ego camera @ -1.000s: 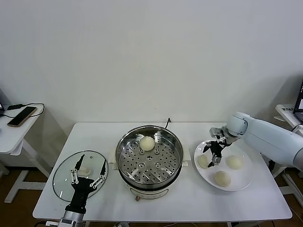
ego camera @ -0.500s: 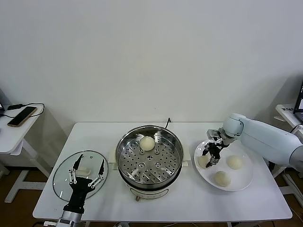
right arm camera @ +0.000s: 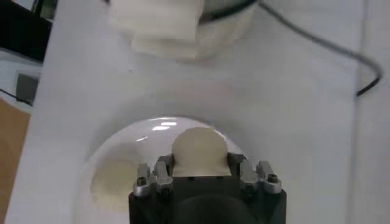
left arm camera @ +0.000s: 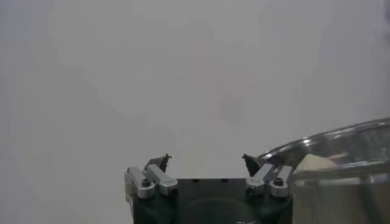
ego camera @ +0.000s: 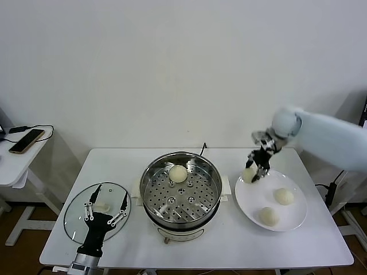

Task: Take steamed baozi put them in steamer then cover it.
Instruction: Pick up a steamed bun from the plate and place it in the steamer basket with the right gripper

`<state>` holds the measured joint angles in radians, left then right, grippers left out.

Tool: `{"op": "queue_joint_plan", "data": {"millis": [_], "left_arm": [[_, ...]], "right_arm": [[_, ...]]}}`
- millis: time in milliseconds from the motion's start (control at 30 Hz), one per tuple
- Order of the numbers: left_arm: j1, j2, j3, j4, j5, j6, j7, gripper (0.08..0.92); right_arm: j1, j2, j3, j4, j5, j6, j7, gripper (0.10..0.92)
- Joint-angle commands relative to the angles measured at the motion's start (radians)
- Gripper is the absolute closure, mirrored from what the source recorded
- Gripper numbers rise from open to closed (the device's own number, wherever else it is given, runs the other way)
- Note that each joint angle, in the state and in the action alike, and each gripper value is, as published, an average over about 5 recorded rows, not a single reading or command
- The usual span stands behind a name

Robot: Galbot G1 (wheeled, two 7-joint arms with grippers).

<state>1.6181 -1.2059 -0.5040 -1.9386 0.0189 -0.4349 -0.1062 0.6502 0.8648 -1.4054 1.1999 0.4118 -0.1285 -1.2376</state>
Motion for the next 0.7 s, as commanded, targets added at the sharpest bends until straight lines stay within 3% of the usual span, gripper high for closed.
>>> {"op": "queue_joint_plan", "data": {"millis": [33, 333, 700], "left_arm": [[0.0, 0.01, 0.005, -0.006, 0.0, 0.001, -0.012, 0.177], [-0.004, 0.015, 0.014, -0.006, 0.001, 0.001, -0.02, 0.177], [-0.015, 0.022, 0.023, 0.003, 0.001, -0.005, -0.033, 0.177]], "right_arm": [[0.324, 0.15, -0.152, 0.166, 0.253, -0.075, -0.02, 0.414], [0.272, 0.414, -0.169, 0.183, 0.444, -0.177, 0.117, 0.414], [0.163, 0.601, -0.215, 0.109, 0.532, -0.225, 0.258, 0.423]]}}
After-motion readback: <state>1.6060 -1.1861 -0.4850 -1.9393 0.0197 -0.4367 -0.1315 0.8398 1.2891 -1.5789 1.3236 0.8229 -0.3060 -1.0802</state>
